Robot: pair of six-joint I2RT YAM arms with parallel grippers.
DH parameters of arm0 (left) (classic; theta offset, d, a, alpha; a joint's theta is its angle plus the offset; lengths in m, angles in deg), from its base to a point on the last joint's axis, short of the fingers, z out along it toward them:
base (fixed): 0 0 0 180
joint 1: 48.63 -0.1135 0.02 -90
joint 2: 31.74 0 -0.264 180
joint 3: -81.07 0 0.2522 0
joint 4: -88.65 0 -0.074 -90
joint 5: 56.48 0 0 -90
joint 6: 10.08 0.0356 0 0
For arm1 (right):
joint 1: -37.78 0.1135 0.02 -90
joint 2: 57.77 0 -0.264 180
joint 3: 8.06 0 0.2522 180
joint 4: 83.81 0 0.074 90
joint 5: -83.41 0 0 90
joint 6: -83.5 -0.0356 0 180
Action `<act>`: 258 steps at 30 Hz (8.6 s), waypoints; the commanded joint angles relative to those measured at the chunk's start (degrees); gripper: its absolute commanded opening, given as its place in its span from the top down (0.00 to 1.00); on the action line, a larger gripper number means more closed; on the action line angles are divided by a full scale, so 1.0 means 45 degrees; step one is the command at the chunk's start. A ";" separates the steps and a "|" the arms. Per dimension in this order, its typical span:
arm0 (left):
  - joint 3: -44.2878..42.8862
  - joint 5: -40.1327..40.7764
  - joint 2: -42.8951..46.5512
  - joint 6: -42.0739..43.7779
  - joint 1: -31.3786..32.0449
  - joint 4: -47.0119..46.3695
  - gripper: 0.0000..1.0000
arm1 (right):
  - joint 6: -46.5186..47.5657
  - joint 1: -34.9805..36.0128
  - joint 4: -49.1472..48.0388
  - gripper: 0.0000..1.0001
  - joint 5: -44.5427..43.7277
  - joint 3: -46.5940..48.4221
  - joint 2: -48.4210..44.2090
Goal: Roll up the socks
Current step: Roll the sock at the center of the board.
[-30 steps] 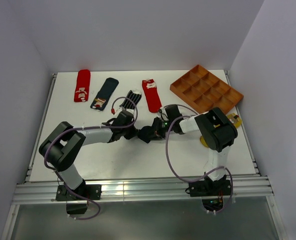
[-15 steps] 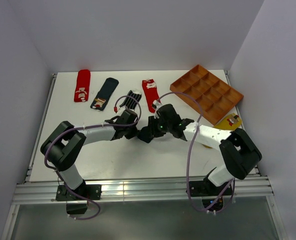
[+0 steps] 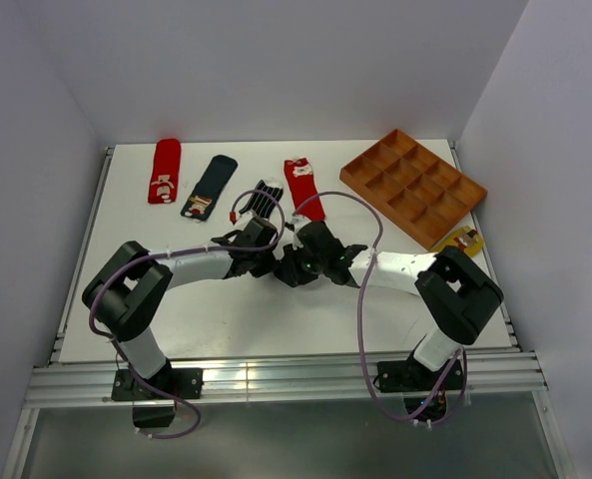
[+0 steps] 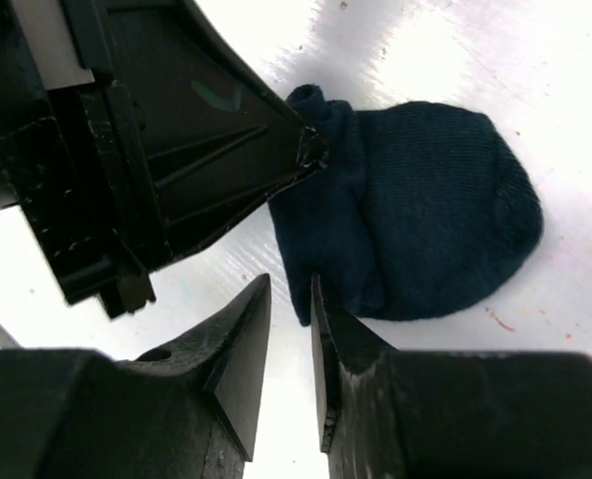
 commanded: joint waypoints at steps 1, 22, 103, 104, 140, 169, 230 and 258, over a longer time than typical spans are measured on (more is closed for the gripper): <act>-0.0382 0.0286 -0.0186 0.0324 0.0105 0.0505 1.00 | 0.0613 0.0274 -0.0688 0.70 -0.0703 0.0375 0.0309; -0.0714 0.0267 -0.0128 0.0618 0.0125 0.0915 1.00 | 0.1550 0.1407 -0.0217 0.57 -0.3673 0.0318 0.0234; 0.0888 -0.0535 0.0009 -0.0047 -0.0500 -0.1000 0.86 | -0.4585 -0.4297 -0.1569 0.87 0.6466 -0.0251 0.3243; 0.0849 -0.0495 0.0009 0.0031 -0.0500 -0.0844 0.87 | -0.4292 -0.4102 -0.0948 0.84 0.6097 -0.0134 0.3028; -0.0792 -0.0768 -0.0460 0.1438 -0.0363 0.0447 0.92 | 0.2176 0.1915 -0.1293 0.58 -0.2794 0.0141 0.0485; 0.0946 -0.0279 0.2118 0.0500 -0.0383 -0.1036 0.36 | -0.5610 -0.4000 -0.5934 1.00 0.9484 -0.0992 0.3610; -0.0812 -0.0866 -0.0460 0.1672 -0.0285 0.0427 1.00 | 0.1550 0.0411 -0.0668 0.62 -0.1818 0.0258 -0.0197; 0.0338 -0.0105 0.1568 0.1010 -0.0383 -0.0294 0.50 | -0.0751 -0.1301 0.0509 1.00 0.2662 0.0652 0.2030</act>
